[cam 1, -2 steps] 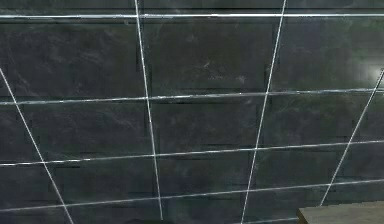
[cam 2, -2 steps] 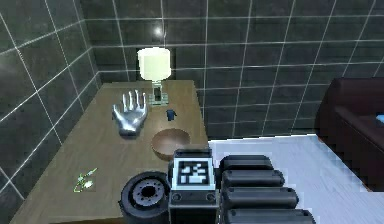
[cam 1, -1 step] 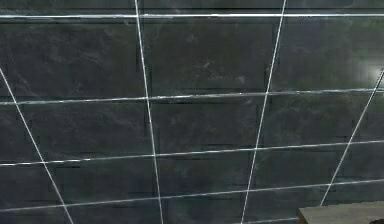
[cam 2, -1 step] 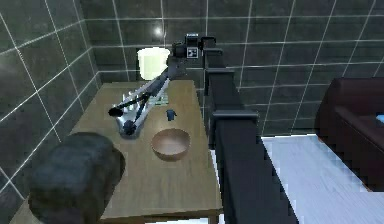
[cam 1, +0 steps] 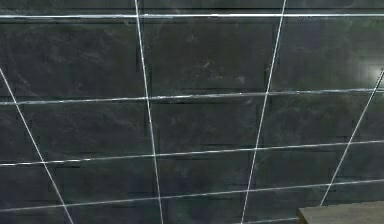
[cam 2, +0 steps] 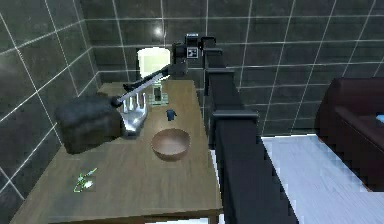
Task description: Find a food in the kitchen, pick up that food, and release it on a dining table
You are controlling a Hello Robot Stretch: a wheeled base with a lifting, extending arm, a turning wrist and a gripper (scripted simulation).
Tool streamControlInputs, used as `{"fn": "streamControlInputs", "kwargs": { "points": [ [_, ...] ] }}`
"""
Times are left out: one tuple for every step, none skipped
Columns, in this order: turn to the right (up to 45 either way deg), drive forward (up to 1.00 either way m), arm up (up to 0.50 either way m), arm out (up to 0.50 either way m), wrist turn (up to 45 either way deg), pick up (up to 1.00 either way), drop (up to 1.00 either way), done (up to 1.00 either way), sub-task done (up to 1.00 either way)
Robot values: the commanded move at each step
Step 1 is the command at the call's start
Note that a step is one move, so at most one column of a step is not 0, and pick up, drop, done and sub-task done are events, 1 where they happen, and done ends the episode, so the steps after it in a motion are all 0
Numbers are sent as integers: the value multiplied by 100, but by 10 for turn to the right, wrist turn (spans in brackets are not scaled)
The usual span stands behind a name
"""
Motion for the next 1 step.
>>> {"fn": "streamControlInputs", "kwargs": {
  "points": [
    [0,0,0,0,270,0,0,0,0]
  ]
}}
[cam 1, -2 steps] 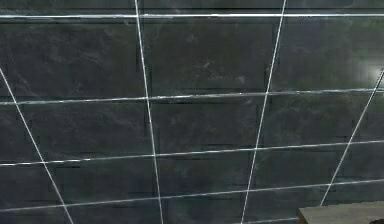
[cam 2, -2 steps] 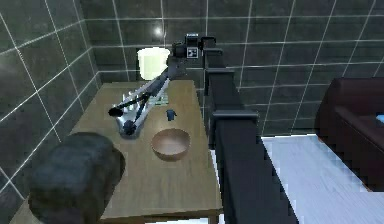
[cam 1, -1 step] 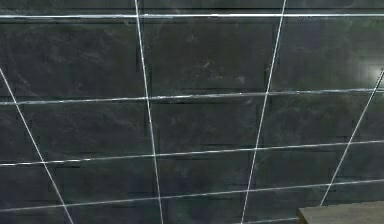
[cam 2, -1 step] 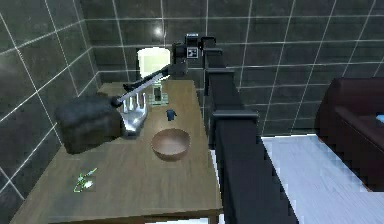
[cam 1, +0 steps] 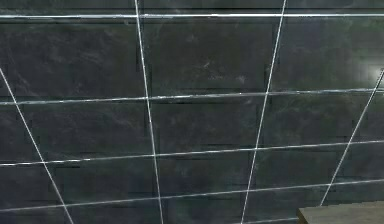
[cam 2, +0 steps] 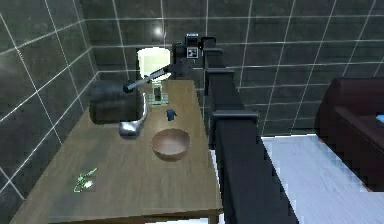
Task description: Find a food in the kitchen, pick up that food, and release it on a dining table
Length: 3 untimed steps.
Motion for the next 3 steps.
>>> {"fn": "streamControlInputs", "kwargs": {
  "points": [
    [0,0,-4,0,0,0,0,0,0],
    [0,0,-32,0,0,0,0,0,0],
    [0,0,0,0,0,0,100,0,0]
  ]
}}
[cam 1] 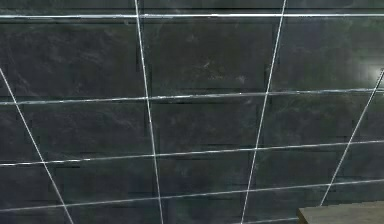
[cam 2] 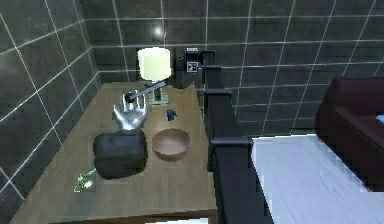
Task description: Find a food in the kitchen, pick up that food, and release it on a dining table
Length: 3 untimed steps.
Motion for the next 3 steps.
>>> {"fn": "streamControlInputs", "kwargs": {
  "points": [
    [0,0,4,0,0,0,0,0,0],
    [0,0,0,-8,0,0,0,0,0],
    [0,0,0,0,0,0,0,100,0]
  ]
}}
